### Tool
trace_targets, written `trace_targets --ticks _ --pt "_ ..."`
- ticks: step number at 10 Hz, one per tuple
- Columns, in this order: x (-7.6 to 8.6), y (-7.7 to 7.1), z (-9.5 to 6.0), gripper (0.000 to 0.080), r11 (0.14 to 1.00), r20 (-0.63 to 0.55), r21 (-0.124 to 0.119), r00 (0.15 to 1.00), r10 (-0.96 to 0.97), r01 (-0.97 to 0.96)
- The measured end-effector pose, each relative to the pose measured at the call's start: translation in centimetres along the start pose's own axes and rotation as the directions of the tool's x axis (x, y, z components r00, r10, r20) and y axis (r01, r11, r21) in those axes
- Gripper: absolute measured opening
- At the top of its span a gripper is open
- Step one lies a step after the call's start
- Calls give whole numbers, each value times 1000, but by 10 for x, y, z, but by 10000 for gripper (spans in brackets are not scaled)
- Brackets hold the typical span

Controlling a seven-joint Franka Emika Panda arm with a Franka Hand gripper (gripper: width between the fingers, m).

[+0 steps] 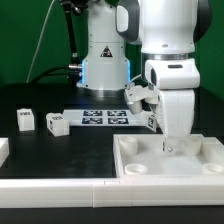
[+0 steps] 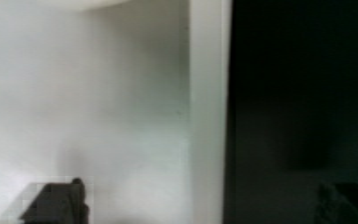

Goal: Assemble one leg

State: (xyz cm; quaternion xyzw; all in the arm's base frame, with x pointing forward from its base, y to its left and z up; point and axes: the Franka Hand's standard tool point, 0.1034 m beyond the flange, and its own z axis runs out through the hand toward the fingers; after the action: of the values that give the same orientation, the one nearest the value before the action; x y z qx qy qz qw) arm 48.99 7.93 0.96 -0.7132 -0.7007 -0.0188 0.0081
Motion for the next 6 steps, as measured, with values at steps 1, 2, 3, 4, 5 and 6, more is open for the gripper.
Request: trace_targets --ticks 1,2,3,4,5,6 --pt "0 0 0 649 1000 0 0 1000 0 0" --pt "0 0 -1 649 1000 0 -1 1000 4 -4" --pt "2 0 -12 649 1000 6 -4 1000 23 -23" --pt "4 -2 -25 649 999 12 -11 999 36 -36" --pt "6 -6 -38 649 997 17 -17 997 71 -71" --pt "8 -10 -53 649 996 22 -28 996 82 -82"
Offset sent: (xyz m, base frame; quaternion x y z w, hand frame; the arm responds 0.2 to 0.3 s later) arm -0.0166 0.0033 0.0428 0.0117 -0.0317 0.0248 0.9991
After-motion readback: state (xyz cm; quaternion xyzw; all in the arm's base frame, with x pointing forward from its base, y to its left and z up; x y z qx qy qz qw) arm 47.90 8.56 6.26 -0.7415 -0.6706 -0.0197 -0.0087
